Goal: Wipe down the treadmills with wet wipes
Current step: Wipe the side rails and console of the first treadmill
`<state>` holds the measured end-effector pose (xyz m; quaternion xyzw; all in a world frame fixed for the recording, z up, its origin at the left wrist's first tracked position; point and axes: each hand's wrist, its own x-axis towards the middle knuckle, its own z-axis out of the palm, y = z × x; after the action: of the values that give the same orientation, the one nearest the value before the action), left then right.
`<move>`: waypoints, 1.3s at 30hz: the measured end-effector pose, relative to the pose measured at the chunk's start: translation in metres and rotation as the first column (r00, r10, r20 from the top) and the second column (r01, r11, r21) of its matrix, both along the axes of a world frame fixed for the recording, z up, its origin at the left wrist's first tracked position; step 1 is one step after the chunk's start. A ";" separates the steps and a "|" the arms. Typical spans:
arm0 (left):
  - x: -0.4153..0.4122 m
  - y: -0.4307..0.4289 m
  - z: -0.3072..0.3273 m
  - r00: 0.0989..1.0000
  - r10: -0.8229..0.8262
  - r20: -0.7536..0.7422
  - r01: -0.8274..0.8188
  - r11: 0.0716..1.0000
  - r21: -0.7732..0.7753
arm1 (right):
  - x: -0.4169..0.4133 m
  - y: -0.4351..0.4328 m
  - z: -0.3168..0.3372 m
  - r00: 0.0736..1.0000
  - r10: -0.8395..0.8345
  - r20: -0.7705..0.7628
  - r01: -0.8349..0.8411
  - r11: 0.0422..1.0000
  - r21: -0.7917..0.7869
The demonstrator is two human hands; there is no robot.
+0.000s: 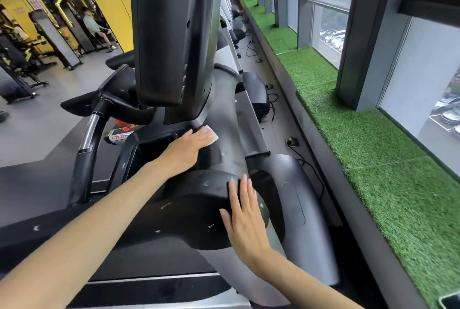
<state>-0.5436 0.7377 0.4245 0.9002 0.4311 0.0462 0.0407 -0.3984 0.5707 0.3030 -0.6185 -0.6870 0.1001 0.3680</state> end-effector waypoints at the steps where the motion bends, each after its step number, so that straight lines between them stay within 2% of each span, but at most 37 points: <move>1: 0.006 -0.009 -0.002 0.996 -0.080 -0.036 0.080 0.997 -0.025 | 0.000 -0.002 -0.006 0.999 -0.006 0.032 0.004 0.998 0.063; 3: 0.012 -0.021 0.000 0.980 -0.185 -0.067 0.180 0.981 -0.074 | 0.006 -0.001 -0.011 0.997 -0.021 0.075 0.009 0.987 0.158; 4: 0.009 -0.016 0.002 0.984 -0.166 -0.066 0.162 0.985 -0.053 | 0.009 0.001 -0.012 0.996 -0.028 0.082 0.012 0.981 0.195; 7: 0.004 0.005 0.011 0.995 0.098 0.033 -0.101 0.989 0.109 | 0.012 0.002 -0.012 0.996 -0.028 0.086 0.007 0.973 0.232; 8: 0.006 0.006 0.008 0.992 0.121 0.035 -0.125 0.982 0.142 | 0.013 0.002 -0.013 0.995 -0.021 0.094 -0.003 0.970 0.242; 11: 0.015 -0.006 -0.005 0.992 -0.092 -0.091 0.096 0.995 0.042 | 0.014 0.003 -0.015 0.996 -0.011 0.087 -0.010 0.971 0.240; 13: 0.013 -0.009 -0.003 0.977 -0.158 -0.140 0.156 0.987 -0.029 | 0.016 0.004 -0.015 0.999 0.000 0.054 -0.013 0.970 0.243; 17: 0.007 0.001 0.010 0.997 0.080 -0.017 -0.075 0.980 0.186 | 0.019 0.002 -0.015 0.999 0.006 0.048 -0.020 0.955 0.297; 18: 0.010 -0.004 0.008 0.999 0.039 -0.022 -0.034 0.981 0.190 | 0.019 0.002 -0.015 0.999 0.012 0.040 -0.023 0.953 0.304; 20: 0.013 -0.013 -0.004 0.984 -0.139 -0.108 0.149 0.984 0.094 | 0.022 0.002 -0.019 0.999 0.033 0.029 -0.040 0.949 0.313; 22: 0.010 -0.014 -0.003 0.974 -0.192 -0.120 0.192 0.981 -0.018 | 0.024 0.003 -0.022 0.999 0.041 0.028 -0.048 0.947 0.318; 26: 0.006 0.001 0.010 0.998 0.059 -0.016 -0.055 0.982 0.181 | 0.024 0.004 -0.026 0.998 0.044 0.040 -0.055 0.939 0.338; 27: 0.011 -0.006 0.010 0.998 0.036 -0.043 -0.028 0.982 0.187 | 0.024 0.005 -0.027 0.998 0.043 0.040 -0.054 0.937 0.346; 30: 0.021 -0.026 0.001 0.960 -0.208 -0.187 0.208 0.978 -0.019 | 0.028 0.006 -0.030 0.998 0.049 0.051 -0.064 0.925 0.373; 32: 0.018 -0.021 0.007 0.967 -0.185 -0.176 0.177 0.982 -0.061 | 0.030 0.008 -0.029 0.996 0.041 0.083 -0.070 0.915 0.397; 35: 0.008 -0.004 0.014 0.999 0.024 -0.047 -0.018 0.991 0.129 | 0.031 0.007 -0.028 0.994 0.029 0.108 -0.071 0.909 0.410; 36: 0.010 -0.008 0.014 0.998 0.045 -0.043 -0.038 0.988 0.151 | 0.030 0.007 -0.027 0.994 0.023 0.107 -0.065 0.911 0.408; 37: 0.012 -0.015 0.012 0.998 0.007 -0.065 0.001 0.994 0.112 | 0.030 0.007 -0.027 0.994 0.018 0.109 -0.060 0.913 0.404; 39: 0.014 -0.029 0.004 0.983 -0.152 -0.107 0.143 0.986 -0.084 | 0.032 0.007 -0.027 0.992 0.013 0.127 -0.063 0.913 0.403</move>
<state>-0.5291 0.7087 0.4286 0.9286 0.3663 -0.0246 0.0537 -0.3665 0.5782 0.2755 -0.5201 -0.7258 -0.0752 0.4439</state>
